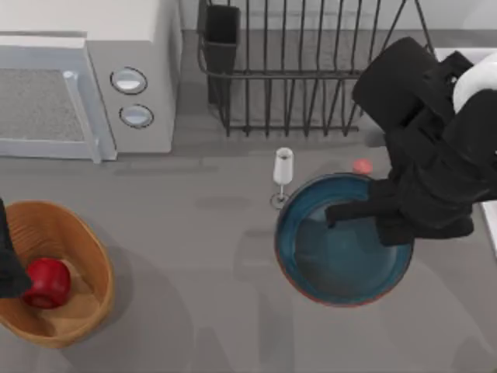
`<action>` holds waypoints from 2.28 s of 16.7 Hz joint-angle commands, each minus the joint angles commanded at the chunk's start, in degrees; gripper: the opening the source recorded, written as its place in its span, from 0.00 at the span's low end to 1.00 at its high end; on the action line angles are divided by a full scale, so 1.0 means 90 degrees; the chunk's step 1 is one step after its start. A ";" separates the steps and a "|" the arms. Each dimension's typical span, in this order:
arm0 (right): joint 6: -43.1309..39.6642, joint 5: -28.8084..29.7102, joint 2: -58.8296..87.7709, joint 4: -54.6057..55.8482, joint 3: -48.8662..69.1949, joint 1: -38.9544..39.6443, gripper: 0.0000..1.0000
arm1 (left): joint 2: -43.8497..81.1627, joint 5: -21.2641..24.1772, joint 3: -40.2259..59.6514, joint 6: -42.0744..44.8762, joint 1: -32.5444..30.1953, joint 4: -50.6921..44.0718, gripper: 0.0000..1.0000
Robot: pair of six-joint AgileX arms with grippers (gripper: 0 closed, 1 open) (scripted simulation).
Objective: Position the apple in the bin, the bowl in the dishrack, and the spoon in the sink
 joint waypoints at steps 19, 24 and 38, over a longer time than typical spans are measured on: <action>-0.3211 0.5802 -0.0745 0.6432 0.1302 0.2249 0.00 | 0.0000 0.0000 0.0000 0.0000 0.0000 0.0000 1.00; -0.3211 0.5686 -0.0514 0.6632 0.1258 0.2094 0.00 | 0.0000 0.0000 0.0000 0.0000 0.0000 0.0000 1.00; -0.3281 0.3486 0.2818 1.0719 0.0722 -0.0134 0.00 | 0.0000 0.0000 0.0000 0.0000 0.0000 0.0000 1.00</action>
